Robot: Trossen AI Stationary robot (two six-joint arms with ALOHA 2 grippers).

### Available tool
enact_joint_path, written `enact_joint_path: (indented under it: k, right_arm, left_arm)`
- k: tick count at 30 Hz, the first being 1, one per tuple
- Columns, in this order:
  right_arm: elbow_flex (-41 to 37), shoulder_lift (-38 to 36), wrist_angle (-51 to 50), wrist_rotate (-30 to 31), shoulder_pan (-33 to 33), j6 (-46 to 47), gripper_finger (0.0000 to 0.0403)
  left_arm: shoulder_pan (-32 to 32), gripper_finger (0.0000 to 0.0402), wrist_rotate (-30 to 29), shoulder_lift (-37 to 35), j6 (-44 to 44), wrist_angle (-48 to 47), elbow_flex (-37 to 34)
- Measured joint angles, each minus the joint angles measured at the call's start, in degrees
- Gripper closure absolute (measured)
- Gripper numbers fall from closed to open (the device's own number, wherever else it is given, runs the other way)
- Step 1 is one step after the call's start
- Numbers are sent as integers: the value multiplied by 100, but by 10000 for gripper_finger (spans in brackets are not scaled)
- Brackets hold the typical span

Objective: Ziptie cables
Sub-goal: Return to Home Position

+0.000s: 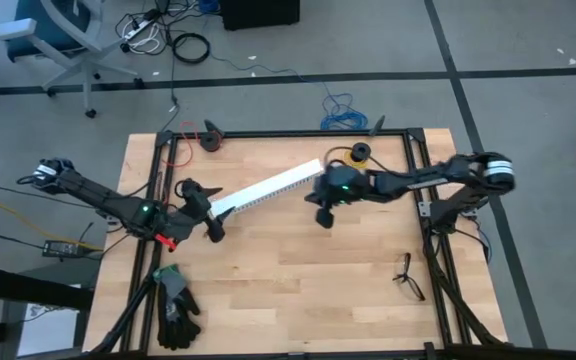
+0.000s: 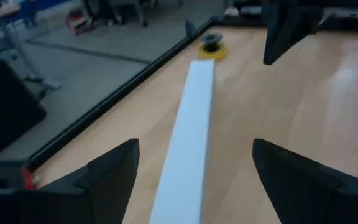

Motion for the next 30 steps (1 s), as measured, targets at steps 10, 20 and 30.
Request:
enact_joint_path:
  k: [10, 20, 30]
  right_arm:
    - [-1818, -1620, 1272, 216, 120, 336, 403]
    - [-2518, -1929, 2080, -1598, -564, 321, 403]
    - [-2625, -2153, 2166, -1821, -1271, 182, 403]
  left_arm:
    - [19, 78, 794, -41, 1238, 3937, -1540]
    - [672, 78, 1215, -911, 1496, 4797, -2519]
    - [1798, 78, 2130, -2325, 2025, 3823, -2543]
